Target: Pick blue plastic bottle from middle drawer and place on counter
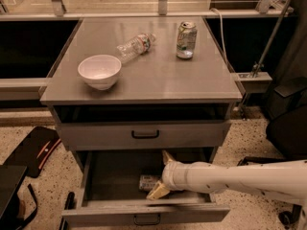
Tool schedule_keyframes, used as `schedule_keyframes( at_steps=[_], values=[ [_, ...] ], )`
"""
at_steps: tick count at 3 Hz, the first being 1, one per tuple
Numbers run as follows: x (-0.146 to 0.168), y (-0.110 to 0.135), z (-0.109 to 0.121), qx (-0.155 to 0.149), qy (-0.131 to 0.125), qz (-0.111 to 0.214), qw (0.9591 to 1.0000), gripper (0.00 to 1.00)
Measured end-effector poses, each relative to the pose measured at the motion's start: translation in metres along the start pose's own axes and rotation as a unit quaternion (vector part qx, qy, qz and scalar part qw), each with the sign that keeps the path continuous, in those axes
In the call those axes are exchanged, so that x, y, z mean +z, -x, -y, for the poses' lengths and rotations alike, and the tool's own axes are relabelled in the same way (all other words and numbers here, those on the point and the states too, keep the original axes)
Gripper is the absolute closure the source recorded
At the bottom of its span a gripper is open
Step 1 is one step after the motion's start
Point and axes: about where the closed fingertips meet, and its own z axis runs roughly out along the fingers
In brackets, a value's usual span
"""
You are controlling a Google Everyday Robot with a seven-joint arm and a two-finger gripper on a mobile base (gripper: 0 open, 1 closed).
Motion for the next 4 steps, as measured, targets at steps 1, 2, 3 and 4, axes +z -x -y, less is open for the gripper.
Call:
schedule_keyframes(
  at_steps=[1,2,3,4],
  values=[
    [-0.001,-0.001,0.0,0.001,-0.001,0.0,1.0,0.0],
    [0.005,-0.004,0.005,-0.003,-0.001,-0.004,1.0,0.0],
    [0.022,-0.024,0.016,0.007,-0.005,-0.011,0.9999,0.0],
    [0.044,-0.062,0.013,0.024,0.002,-0.004,0.9997,0.0]
  ],
)
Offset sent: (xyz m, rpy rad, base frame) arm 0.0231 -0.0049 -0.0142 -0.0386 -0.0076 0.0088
